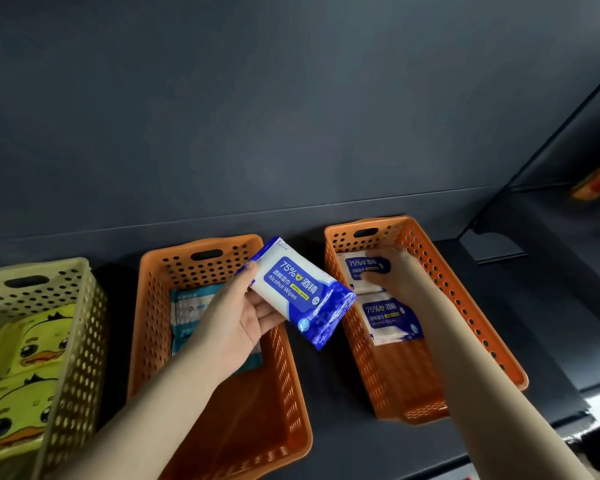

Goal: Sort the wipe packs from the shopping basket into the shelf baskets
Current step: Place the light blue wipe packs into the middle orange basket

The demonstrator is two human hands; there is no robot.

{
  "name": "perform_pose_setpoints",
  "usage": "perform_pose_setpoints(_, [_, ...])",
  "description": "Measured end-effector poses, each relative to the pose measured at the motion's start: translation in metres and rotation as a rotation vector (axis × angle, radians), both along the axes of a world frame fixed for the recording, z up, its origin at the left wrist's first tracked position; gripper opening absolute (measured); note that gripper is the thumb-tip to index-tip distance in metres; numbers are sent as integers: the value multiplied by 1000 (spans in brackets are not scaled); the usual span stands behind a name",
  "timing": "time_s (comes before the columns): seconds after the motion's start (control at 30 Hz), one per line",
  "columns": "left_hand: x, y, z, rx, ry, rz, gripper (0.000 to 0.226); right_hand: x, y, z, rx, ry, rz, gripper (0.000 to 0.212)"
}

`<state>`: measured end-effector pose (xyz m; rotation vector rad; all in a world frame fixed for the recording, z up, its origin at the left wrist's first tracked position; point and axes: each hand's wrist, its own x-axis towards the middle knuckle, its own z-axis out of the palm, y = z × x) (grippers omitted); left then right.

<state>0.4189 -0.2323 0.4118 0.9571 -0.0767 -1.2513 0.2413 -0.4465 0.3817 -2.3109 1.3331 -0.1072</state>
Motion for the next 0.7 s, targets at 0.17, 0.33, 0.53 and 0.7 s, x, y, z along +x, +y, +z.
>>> perform_pose_setpoints(0.17, [-2, 2, 8, 5, 11, 15, 44, 0, 7, 10, -4, 8, 17, 48])
perform_pose_setpoints(0.33, [-4, 0, 20, -27, 37, 25, 28, -3, 44, 62, 141, -246, -3, 36])
perform_pose_setpoints(0.53, [-26, -13, 27, -106, 26, -36, 23, -19, 78, 77, 994, -911, -301, 68])
perform_pose_setpoints(0.7, [-45, -27, 31, -102, -66, -103, 4, -34, 82, 71, 1085, -1090, -441, 50])
